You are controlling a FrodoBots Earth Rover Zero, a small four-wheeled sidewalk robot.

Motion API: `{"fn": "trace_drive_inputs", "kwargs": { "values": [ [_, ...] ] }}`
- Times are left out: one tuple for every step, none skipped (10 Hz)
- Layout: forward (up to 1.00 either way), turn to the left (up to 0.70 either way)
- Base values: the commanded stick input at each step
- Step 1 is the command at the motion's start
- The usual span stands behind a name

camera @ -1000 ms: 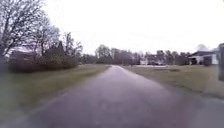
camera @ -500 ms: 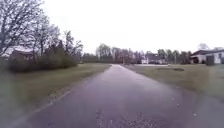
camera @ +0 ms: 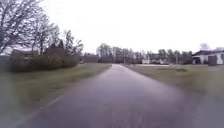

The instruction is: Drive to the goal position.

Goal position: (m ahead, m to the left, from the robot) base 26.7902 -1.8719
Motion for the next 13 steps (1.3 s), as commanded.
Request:
{"fn": "trace_drive_inputs", "kwargs": {
  "values": [
    [1.0,0.0],
    [1.0,0.0],
    [1.0,0.0],
    [1.0,0.0],
    [1.0,0.0],
    [1.0,0.0],
    [1.0,0.0],
    [1.0,0.0],
    [1.0,0.0],
    [1.0,-0.14],
    [1.0,-0.4],
    [1.0,-0.4],
    [1.0,-0.31]
  ]
}}
